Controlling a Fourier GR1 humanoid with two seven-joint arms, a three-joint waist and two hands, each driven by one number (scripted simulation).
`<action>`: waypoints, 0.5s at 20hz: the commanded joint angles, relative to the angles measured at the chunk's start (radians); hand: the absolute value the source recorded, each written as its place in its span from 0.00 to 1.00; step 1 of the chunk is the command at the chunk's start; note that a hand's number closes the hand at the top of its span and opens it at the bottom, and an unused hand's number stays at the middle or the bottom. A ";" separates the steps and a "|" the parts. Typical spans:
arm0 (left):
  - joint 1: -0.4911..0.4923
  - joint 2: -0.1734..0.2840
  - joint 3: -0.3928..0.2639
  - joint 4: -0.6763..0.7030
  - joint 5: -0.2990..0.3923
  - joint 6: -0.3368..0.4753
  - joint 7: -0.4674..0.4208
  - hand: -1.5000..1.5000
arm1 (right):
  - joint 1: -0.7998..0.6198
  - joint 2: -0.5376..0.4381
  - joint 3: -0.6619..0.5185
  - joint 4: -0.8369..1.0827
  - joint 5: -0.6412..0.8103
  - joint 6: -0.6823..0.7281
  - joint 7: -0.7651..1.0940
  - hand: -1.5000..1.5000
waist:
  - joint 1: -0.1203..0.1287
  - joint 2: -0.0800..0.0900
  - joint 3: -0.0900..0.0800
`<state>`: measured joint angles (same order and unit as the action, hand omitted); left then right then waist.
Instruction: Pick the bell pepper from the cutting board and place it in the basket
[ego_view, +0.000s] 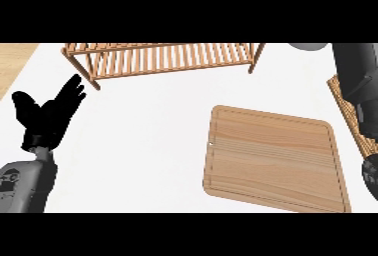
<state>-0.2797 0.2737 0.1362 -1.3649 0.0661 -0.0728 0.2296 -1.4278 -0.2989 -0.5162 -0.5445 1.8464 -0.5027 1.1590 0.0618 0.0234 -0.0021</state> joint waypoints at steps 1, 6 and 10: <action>0.033 -0.037 -0.017 0.005 -0.024 0.029 -0.029 0.50 | 0.025 -0.044 -0.017 0.028 0.064 0.009 0.190 1.00 | -0.023 -0.007 0.001; 0.046 -0.005 0.001 0.008 -0.020 0.010 -0.030 0.50 | 0.049 -0.070 -0.058 0.022 0.083 -0.013 0.198 1.00 | -0.029 -0.012 0.001; 0.034 -0.009 0.006 -0.030 -0.005 0.020 0.026 0.50 | 0.102 -0.067 -0.095 0.028 0.071 -0.044 0.167 1.00 | -0.032 -0.015 0.002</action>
<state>-0.2485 0.2634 0.1370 -1.3761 0.0528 -0.0546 0.2282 -1.3453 -0.3674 -0.5890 -0.5159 1.9157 -0.5197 1.1625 0.0363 0.0130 -0.0004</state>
